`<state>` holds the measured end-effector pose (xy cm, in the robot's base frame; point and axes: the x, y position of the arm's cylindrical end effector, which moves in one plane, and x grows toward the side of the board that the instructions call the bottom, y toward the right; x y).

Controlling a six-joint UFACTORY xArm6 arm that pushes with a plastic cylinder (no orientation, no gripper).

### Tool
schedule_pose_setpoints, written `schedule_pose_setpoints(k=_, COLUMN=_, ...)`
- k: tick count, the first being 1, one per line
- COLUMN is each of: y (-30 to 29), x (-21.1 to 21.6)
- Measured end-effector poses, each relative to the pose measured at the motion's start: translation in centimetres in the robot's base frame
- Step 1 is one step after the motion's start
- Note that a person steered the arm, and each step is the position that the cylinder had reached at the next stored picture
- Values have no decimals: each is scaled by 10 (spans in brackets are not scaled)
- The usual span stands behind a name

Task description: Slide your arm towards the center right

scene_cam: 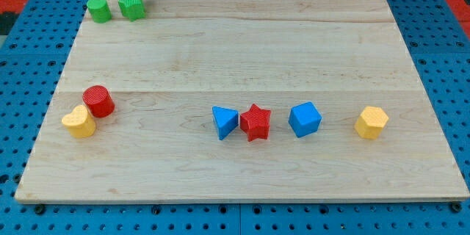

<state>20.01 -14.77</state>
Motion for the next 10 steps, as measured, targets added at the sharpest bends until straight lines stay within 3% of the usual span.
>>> schedule_pose_setpoints(k=1, y=91, x=-8)
schedule_pose_setpoints(k=4, y=148, x=-7)
schedule_pose_setpoints(k=5, y=176, x=20)
schedule_pose_setpoints(k=6, y=212, x=74)
schedule_pose_setpoints(k=8, y=109, x=157)
schedule_pose_setpoints(k=9, y=68, x=168)
schedule_pose_setpoints(k=10, y=150, x=188)
